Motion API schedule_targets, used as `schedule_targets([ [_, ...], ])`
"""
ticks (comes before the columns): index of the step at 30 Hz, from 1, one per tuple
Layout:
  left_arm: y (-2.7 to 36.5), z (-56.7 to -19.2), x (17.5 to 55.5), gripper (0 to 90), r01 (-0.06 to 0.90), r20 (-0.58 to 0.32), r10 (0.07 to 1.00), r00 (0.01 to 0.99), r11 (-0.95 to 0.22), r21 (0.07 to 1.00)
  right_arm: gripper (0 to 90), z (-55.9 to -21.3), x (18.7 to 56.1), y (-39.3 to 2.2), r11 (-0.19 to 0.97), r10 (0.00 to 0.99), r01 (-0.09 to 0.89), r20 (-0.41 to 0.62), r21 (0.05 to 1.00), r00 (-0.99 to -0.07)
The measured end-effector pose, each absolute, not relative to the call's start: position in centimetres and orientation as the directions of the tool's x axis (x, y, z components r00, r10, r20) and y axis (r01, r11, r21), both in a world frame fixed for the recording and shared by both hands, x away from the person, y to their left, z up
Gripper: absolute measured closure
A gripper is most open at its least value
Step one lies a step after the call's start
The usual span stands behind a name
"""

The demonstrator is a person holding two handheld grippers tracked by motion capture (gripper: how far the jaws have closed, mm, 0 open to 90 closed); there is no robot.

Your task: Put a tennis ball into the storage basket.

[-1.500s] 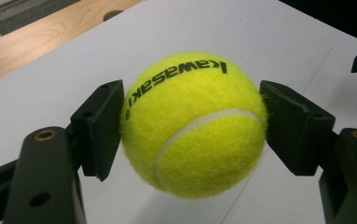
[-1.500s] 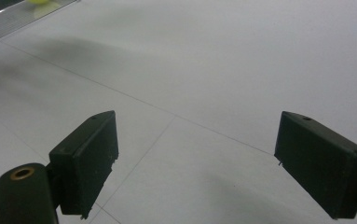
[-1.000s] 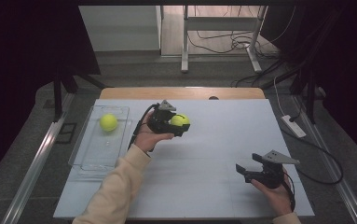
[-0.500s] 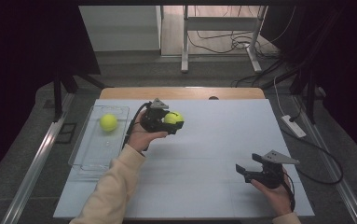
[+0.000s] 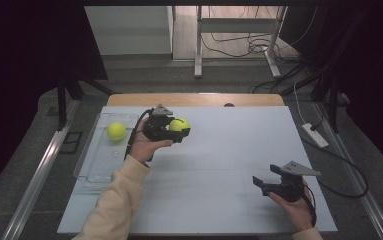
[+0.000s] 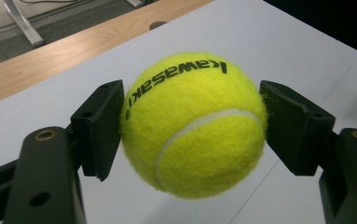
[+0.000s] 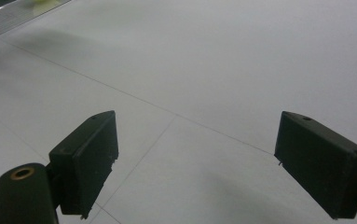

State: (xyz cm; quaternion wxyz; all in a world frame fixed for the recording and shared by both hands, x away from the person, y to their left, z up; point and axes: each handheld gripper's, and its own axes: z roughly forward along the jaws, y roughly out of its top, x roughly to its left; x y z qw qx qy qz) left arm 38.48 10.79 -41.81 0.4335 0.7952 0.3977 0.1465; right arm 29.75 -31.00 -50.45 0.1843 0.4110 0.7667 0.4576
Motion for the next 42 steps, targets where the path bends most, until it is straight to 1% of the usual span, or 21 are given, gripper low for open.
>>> schedule_targets([
  [42,15.3,-41.1,36.9,27.0,0.504,-0.109,0.811,0.575,-0.245,0.828,13.2,-50.4,29.7,-30.9,0.242,0.799,0.459,0.094,0.855,-0.594],
])
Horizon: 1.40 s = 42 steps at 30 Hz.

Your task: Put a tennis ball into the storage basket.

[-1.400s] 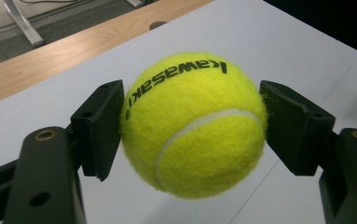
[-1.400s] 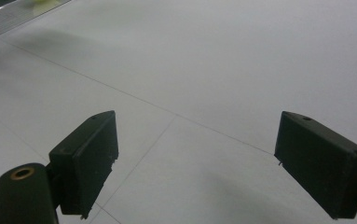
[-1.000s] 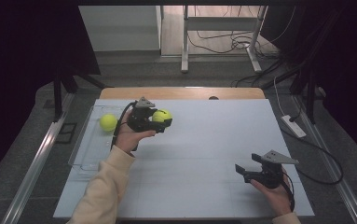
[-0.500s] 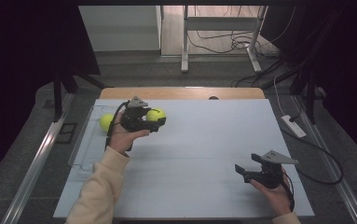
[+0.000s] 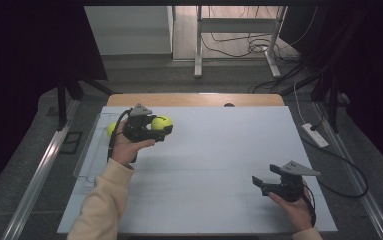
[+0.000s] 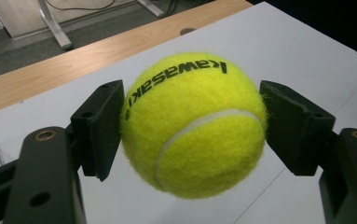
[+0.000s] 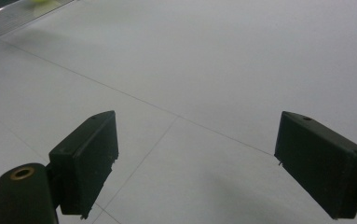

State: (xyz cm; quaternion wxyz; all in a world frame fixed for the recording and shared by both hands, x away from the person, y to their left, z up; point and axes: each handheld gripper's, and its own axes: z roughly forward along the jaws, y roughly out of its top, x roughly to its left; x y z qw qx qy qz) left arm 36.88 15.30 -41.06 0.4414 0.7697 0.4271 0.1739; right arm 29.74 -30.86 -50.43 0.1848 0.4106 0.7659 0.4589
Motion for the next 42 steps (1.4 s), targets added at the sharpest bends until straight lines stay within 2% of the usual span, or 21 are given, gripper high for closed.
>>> schedule_targets([
  [21,17.7,-41.2,36.0,27.0,0.51,-0.125,0.836,0.534,-0.201,0.837,13.2,-50.4,29.7,-30.8,0.242,0.8,0.458,0.092,0.855,-0.593],
  [42,21.5,-42.2,34.7,27.0,0.527,-0.124,0.886,0.447,-0.148,0.837,13.2,-50.4,29.7,-30.8,0.24,0.805,0.462,0.091,0.854,-0.587],
])
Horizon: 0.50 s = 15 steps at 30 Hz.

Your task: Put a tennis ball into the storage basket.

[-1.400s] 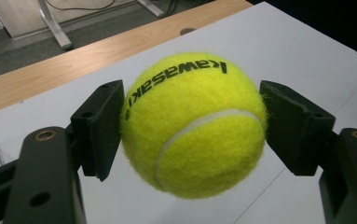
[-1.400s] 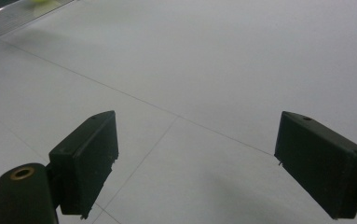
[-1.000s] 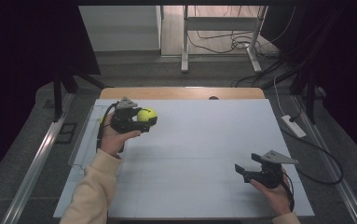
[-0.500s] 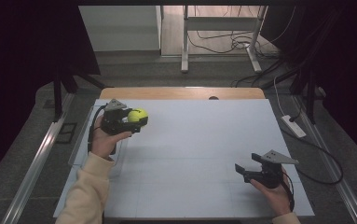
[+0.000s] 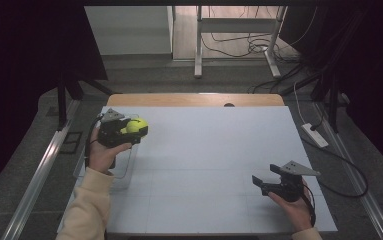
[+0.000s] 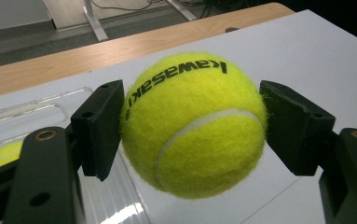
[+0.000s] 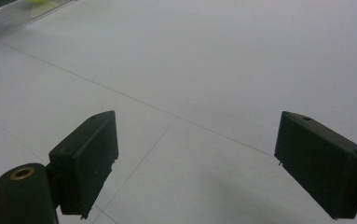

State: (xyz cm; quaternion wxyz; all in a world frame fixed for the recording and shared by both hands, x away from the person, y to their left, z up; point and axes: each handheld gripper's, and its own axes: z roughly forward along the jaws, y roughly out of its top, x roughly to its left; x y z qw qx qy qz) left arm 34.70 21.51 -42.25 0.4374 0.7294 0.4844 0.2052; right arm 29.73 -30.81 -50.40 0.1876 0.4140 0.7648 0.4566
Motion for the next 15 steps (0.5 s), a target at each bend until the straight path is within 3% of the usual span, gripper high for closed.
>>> schedule_targets([
  [15,23.9,-42.8,33.3,27.0,0.528,-0.121,0.911,0.395,-0.117,0.841,13.2,-50.4,29.8,-30.8,0.24,0.809,0.464,0.088,0.853,-0.581],
])
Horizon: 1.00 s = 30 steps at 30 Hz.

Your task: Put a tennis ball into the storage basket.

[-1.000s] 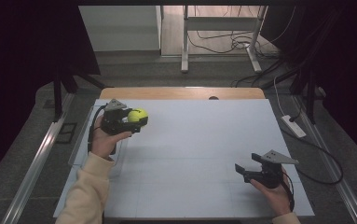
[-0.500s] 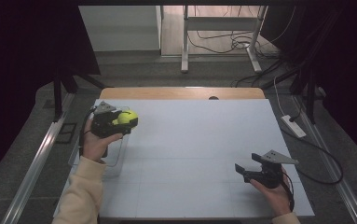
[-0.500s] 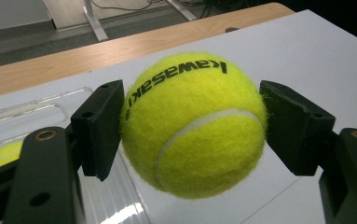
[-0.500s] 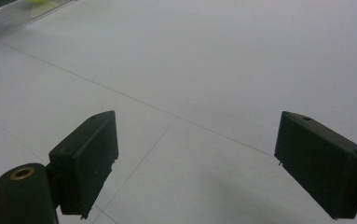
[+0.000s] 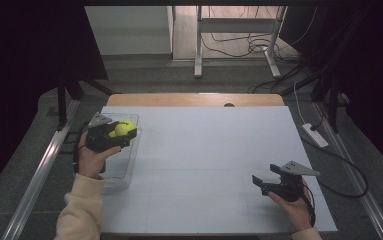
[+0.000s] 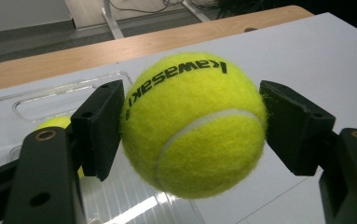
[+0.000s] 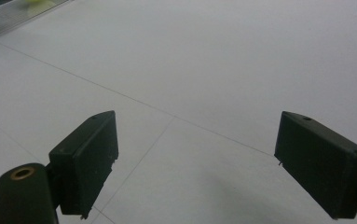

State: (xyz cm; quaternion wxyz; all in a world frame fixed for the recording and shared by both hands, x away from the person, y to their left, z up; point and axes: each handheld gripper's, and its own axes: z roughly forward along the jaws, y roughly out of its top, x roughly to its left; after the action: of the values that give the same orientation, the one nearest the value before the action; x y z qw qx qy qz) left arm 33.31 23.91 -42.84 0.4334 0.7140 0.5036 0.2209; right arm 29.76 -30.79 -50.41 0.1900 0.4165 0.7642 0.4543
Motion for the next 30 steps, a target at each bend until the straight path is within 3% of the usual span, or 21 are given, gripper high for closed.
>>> schedule_targets([
  [30,27.4,-43.8,31.5,26.9,0.546,-0.108,0.956,0.272,-0.061,0.836,13.2,-50.3,29.6,-30.7,0.245,0.807,0.457,0.082,0.855,-0.585],
])
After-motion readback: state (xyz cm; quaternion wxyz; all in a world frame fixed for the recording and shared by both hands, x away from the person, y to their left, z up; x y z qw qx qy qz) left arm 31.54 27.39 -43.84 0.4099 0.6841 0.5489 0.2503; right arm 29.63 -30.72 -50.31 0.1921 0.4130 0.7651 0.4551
